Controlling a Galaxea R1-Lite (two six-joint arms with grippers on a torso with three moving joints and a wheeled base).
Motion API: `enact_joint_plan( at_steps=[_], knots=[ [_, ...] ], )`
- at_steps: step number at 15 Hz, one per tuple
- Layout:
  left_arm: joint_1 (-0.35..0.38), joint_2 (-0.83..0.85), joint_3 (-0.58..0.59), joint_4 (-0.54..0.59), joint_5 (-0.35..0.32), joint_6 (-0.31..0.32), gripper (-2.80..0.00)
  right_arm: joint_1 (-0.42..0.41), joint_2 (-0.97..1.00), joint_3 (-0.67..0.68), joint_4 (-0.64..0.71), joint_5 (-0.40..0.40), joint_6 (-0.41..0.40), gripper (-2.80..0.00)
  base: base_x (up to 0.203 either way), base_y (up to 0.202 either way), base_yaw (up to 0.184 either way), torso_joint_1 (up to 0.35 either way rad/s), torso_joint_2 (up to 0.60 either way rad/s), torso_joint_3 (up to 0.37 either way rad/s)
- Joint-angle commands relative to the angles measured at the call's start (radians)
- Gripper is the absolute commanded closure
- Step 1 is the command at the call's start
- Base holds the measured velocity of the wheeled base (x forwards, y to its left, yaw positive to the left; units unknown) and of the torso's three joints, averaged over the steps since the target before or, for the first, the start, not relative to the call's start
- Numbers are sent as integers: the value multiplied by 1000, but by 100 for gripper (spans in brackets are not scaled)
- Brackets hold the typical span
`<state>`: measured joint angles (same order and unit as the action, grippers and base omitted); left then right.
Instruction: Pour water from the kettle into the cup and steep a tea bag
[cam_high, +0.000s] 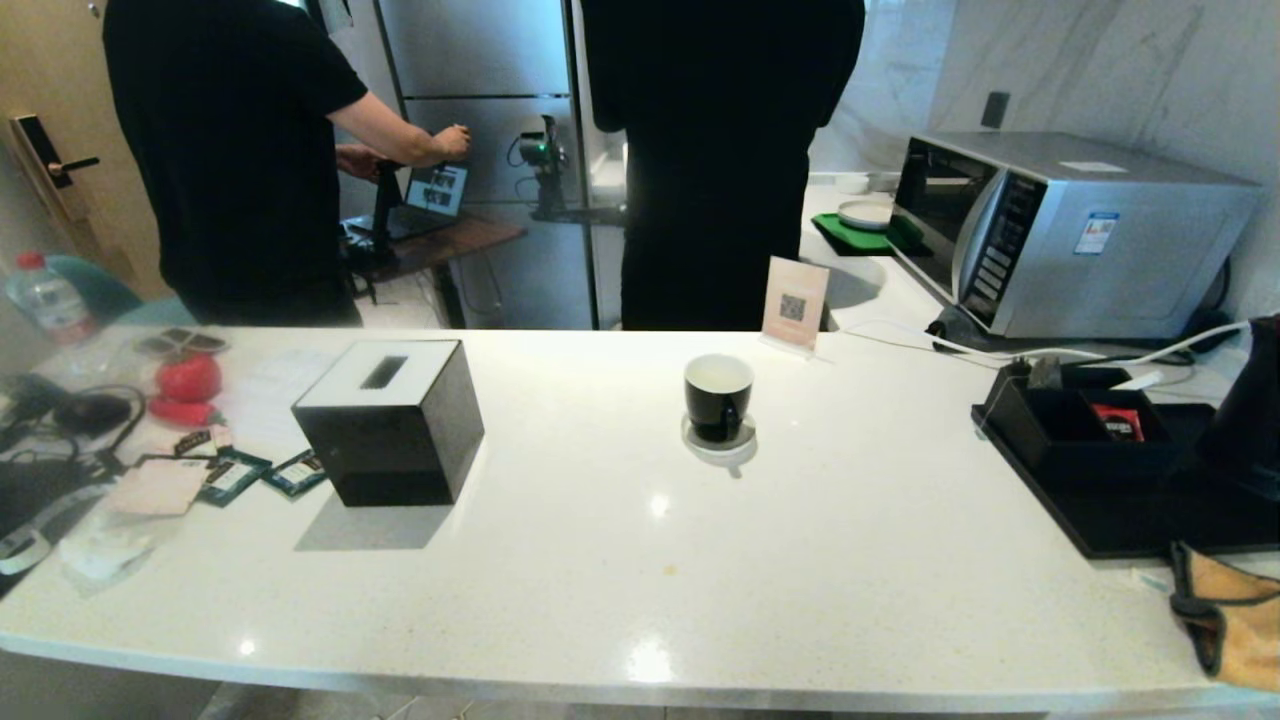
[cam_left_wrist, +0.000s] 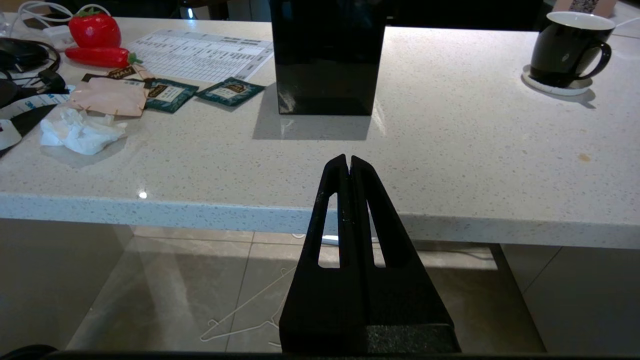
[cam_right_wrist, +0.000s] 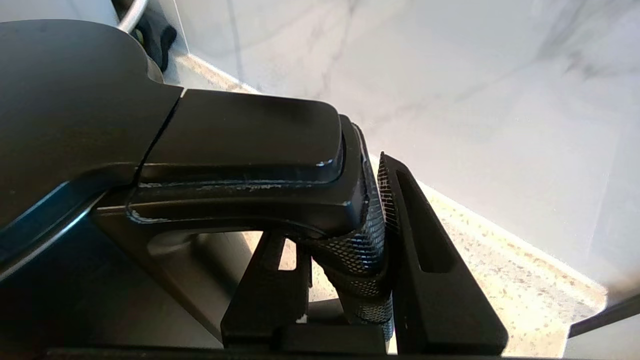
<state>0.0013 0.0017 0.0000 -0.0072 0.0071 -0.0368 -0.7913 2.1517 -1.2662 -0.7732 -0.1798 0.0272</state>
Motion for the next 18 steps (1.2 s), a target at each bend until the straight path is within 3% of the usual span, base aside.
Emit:
enact_joint_plan(
  at_steps=[1, 11, 18],
  knots=[
    [0, 1, 0, 0, 1, 0, 0, 3, 27, 2, -17, -1, 2, 0, 0, 0, 0, 0, 0, 0],
    [0, 1, 0, 0, 1, 0, 0, 43, 50, 9, -23, -1, 2, 0, 0, 0, 0, 0, 0, 0],
    [0, 1, 0, 0, 1, 0, 0, 67, 45, 82, -98, -4, -7, 0, 0, 0, 0, 0, 0, 0]
  ],
)
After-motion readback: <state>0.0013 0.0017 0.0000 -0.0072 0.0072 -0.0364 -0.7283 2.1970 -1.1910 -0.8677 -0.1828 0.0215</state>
